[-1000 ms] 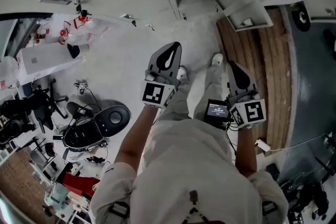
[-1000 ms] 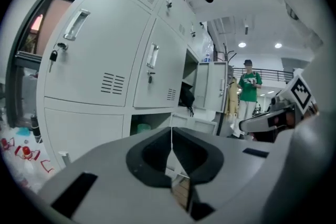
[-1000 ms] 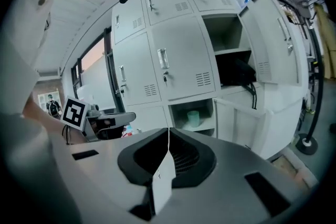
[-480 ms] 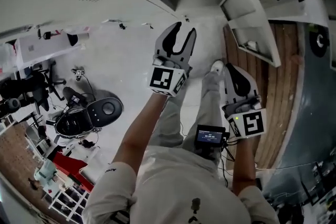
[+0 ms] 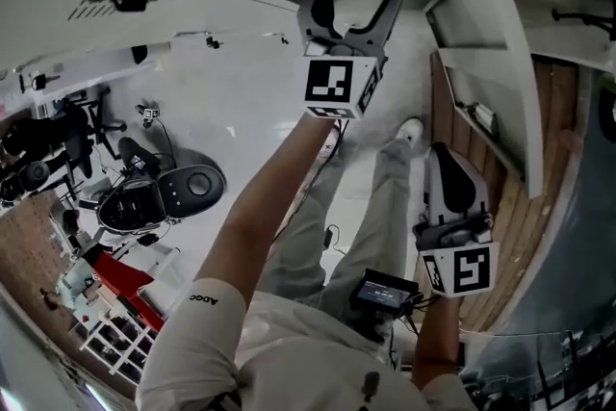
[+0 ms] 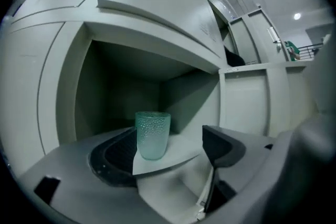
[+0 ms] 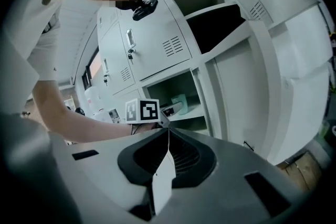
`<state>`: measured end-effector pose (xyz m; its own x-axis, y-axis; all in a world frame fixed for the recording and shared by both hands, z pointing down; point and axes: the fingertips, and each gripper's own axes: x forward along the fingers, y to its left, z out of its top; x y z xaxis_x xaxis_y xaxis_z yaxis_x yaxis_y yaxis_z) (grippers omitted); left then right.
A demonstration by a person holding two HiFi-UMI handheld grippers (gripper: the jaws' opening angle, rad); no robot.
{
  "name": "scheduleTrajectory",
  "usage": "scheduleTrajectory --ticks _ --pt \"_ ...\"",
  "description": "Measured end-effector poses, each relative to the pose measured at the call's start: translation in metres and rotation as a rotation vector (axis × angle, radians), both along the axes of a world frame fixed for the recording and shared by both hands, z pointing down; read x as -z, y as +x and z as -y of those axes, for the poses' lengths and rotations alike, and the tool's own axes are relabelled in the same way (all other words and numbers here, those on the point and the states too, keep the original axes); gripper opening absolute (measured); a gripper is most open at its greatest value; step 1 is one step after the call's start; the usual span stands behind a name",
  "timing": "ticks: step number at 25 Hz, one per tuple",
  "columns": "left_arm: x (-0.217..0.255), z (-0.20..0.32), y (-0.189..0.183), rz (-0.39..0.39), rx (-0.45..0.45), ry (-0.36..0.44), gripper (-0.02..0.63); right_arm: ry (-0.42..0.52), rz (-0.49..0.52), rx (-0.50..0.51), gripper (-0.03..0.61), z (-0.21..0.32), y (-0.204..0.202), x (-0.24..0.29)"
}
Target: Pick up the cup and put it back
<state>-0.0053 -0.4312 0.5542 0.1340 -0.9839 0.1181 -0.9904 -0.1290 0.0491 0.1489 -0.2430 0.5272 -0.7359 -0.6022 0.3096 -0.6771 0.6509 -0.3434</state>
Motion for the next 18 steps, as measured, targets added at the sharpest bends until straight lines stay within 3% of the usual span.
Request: scheduleTrajectory --ticks 5,10,18 --pt "-0.007 0.037 -0.024 -0.018 0.107 0.008 0.388 0.02 -0.016 0.051 0.028 0.008 -0.005 -0.01" --pt "-0.011 0.063 -0.023 0.025 0.12 0.027 0.391 -0.005 -0.006 0.074 0.027 0.01 -0.005 -0.027" --pt "-0.019 0.082 -0.029 0.026 0.173 0.024 0.376 -0.027 -0.028 0.098 0.026 0.014 0.006 -0.045"
